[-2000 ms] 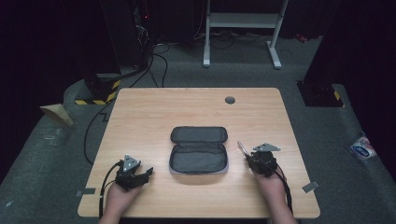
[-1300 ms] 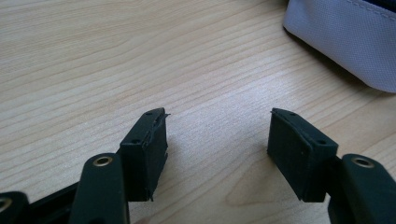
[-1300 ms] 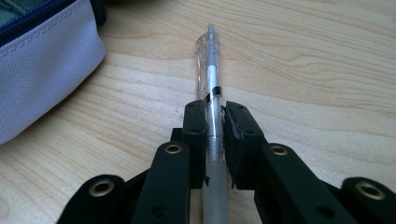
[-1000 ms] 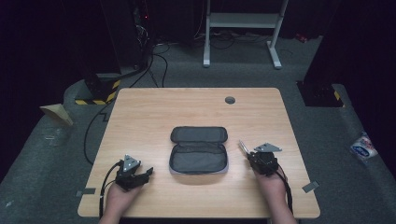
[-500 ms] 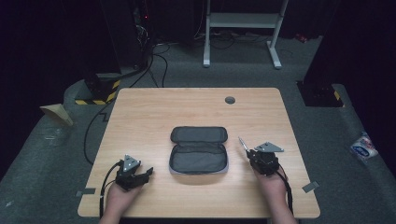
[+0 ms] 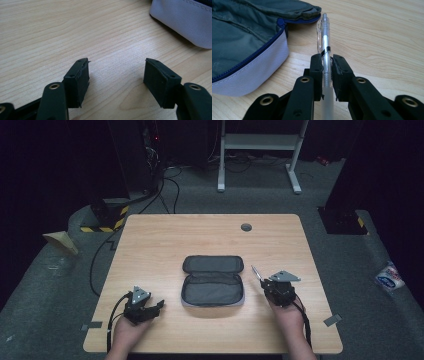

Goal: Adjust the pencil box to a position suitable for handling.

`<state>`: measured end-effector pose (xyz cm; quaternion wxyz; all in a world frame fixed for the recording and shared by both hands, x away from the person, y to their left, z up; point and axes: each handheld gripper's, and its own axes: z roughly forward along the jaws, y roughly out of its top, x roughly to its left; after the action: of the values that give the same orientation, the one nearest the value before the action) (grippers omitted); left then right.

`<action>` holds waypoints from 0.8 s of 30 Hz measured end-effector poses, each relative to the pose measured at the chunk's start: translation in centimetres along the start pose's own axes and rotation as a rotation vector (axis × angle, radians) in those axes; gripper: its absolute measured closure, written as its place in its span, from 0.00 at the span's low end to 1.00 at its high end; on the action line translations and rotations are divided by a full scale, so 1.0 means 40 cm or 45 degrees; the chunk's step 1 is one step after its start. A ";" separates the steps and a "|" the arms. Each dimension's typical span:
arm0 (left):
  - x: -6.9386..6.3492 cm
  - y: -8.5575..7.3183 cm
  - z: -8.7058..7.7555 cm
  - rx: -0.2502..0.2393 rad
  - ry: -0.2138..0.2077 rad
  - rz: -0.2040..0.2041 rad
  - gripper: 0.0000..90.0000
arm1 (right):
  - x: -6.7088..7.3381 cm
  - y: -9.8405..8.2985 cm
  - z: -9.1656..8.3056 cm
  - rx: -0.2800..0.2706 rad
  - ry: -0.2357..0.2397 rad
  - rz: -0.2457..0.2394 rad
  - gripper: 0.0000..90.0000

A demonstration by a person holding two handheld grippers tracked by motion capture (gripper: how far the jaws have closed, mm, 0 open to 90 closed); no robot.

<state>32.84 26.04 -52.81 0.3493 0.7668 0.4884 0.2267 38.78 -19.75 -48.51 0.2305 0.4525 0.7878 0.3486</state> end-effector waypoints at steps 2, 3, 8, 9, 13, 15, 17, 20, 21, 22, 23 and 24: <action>0.000 0.000 0.000 0.000 0.001 0.000 0.41 | 0.004 0.003 0.002 0.000 0.005 -0.007 0.87; 0.000 0.000 0.000 0.000 0.001 0.000 0.41 | 0.004 0.005 0.002 -0.003 0.007 -0.013 0.87; 0.000 0.001 0.001 0.000 -0.001 0.001 0.41 | 0.006 0.015 0.001 -0.018 0.017 -0.009 0.87; 0.000 0.001 0.001 0.000 -0.001 -0.001 0.41 | 0.006 0.018 0.001 -0.021 0.018 -0.010 0.87; 0.000 0.001 0.001 0.000 -0.001 0.000 0.41 | 0.007 0.028 0.005 -0.033 0.020 -0.016 0.87; -0.001 0.001 0.001 0.000 0.000 -0.001 0.41 | 0.007 0.033 0.007 -0.037 0.025 -0.019 0.87; -0.001 0.000 0.000 0.000 0.002 0.000 0.41 | 0.009 0.037 0.008 -0.036 0.026 -0.017 0.87; -0.001 0.000 0.000 0.000 0.002 -0.001 0.41 | 0.010 0.044 0.010 -0.042 0.028 -0.035 0.87; -0.001 0.000 0.000 0.000 0.002 -0.001 0.41 | 0.010 0.046 0.010 -0.046 0.029 -0.042 0.87; -0.001 0.000 0.000 0.000 0.002 0.000 0.41 | 0.011 0.048 0.011 -0.050 0.033 -0.043 0.87; -0.001 0.000 0.000 0.000 0.002 0.000 0.41 | 0.011 0.050 0.011 -0.052 0.035 -0.046 0.87; -0.001 0.001 0.001 0.001 0.003 0.000 0.41 | 0.011 0.052 0.010 -0.054 0.037 -0.050 0.87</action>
<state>32.86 26.01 -52.81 0.3487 0.7666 0.4889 0.2273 40.00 -18.49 -47.21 0.2354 0.4268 0.7923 0.3670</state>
